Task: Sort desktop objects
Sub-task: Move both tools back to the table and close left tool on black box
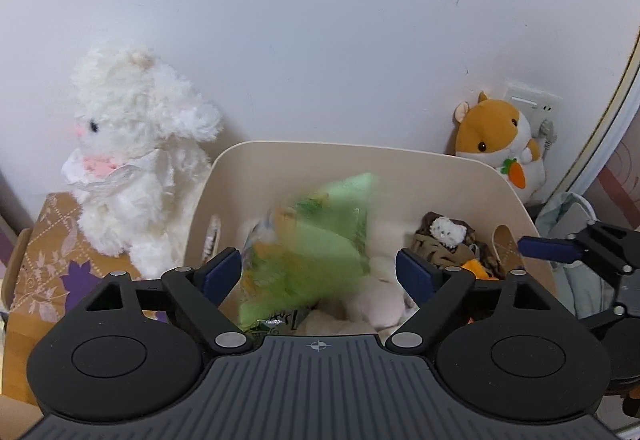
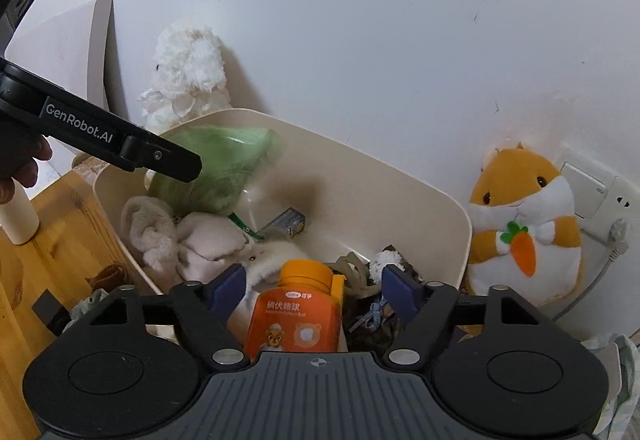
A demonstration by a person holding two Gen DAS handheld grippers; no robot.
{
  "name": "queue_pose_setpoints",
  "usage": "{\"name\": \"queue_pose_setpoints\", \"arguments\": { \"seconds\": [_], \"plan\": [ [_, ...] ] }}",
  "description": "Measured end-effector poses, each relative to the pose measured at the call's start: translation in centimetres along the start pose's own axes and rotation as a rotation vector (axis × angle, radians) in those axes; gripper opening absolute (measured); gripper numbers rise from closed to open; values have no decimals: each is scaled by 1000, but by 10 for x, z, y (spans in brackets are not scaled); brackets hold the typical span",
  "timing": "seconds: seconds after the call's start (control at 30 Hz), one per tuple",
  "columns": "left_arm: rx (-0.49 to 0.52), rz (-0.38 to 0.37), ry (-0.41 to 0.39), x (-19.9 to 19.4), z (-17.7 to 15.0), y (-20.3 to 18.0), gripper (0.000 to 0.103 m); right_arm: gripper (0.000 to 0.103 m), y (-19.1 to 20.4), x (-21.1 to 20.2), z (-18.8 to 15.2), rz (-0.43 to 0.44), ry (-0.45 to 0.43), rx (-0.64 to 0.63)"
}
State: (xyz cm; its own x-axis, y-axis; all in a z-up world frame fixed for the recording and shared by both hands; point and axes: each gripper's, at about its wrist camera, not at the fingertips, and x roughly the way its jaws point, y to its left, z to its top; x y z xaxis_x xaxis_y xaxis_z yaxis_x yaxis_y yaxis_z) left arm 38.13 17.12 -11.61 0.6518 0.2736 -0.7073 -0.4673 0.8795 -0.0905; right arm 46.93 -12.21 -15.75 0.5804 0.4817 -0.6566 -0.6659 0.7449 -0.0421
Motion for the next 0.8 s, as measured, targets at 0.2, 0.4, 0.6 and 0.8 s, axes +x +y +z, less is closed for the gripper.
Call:
{"name": "queue_pose_setpoints", "arguments": {
  "seconds": [0.2,0.4,0.6,0.8],
  "plan": [
    [4,7,-44,-23,-2,7,86,90,0,-24,-10,5,-49,83],
    [-7,-10,-77,-55,-10,18,86,94,8,-46,-36,34,-63,180],
    [43,-1,-38,-71,-33,30,86,96,36,-56,-64,61,-23,148],
    [34,-45,71,-68,-65,48,86,98,69,-55,-83,104,21,78]
  ]
}}
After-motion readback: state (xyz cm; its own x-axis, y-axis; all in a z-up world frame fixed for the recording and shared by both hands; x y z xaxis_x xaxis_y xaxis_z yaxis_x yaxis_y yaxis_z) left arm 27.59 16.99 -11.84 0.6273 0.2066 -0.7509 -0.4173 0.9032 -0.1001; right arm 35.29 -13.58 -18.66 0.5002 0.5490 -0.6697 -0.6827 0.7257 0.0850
